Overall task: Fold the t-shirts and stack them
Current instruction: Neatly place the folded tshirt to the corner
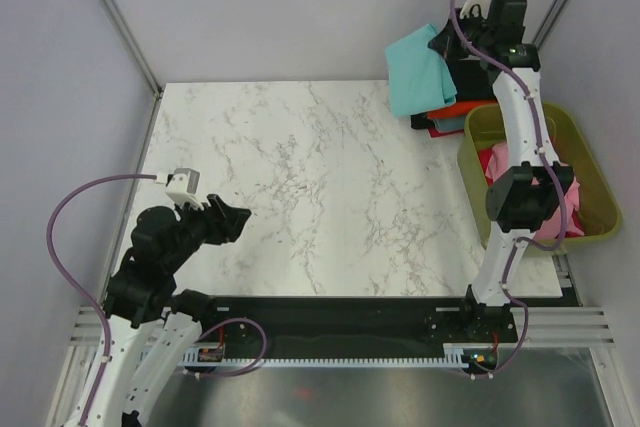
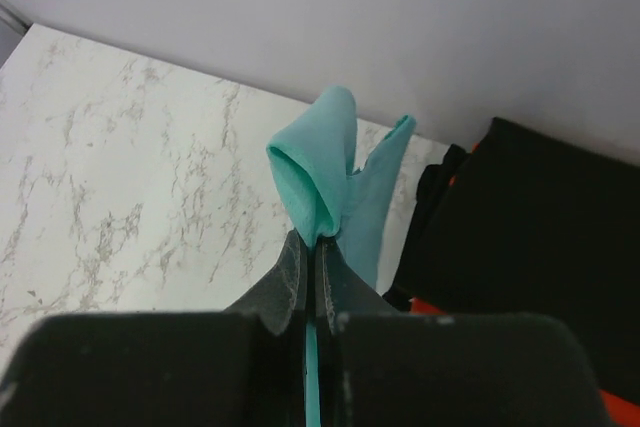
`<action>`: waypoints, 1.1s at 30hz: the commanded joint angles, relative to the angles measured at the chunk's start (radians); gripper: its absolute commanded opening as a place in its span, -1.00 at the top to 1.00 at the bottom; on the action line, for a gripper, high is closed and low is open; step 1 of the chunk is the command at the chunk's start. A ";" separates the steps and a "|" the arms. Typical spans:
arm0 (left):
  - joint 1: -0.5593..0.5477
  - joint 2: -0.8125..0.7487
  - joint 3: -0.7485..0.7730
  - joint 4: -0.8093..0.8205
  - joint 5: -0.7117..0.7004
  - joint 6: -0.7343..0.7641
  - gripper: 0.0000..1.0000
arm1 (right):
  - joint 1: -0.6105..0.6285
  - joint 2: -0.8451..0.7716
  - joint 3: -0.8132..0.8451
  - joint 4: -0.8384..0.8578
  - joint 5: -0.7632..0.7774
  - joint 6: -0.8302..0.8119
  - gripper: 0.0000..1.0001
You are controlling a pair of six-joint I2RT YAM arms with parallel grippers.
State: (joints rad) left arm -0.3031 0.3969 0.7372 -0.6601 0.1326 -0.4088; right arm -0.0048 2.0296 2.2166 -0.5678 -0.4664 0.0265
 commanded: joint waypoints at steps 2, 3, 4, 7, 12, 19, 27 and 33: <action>0.009 0.000 -0.004 0.019 -0.011 -0.028 -0.29 | -0.038 0.006 0.144 -0.020 -0.047 -0.030 1.00; 0.009 0.000 -0.004 0.019 -0.011 -0.028 -0.29 | -0.043 0.009 0.169 -0.020 -0.058 -0.030 1.00; 0.009 -0.001 -0.004 0.019 -0.011 -0.028 -0.29 | -0.053 0.012 0.179 -0.020 -0.064 -0.030 1.00; 0.009 0.000 -0.004 0.022 -0.011 -0.028 -0.29 | -0.079 0.026 0.224 -0.018 -0.084 0.006 1.00; 0.009 0.003 -0.005 0.020 -0.011 -0.028 -0.29 | -0.116 0.066 0.256 0.003 -0.150 0.033 1.00; 0.012 0.008 -0.004 0.020 -0.008 -0.028 -0.29 | -0.147 0.130 0.293 0.040 -0.207 0.070 1.00; 0.012 0.011 -0.004 0.020 -0.007 -0.028 -0.30 | -0.218 0.210 0.318 0.137 -0.245 0.122 1.00; 0.016 0.017 -0.004 0.022 -0.002 -0.028 -0.32 | -0.291 0.316 0.353 0.287 -0.324 0.255 1.00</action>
State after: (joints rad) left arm -0.2962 0.4042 0.7341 -0.6601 0.1326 -0.4122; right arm -0.2626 2.2986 2.5111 -0.4408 -0.7219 0.1932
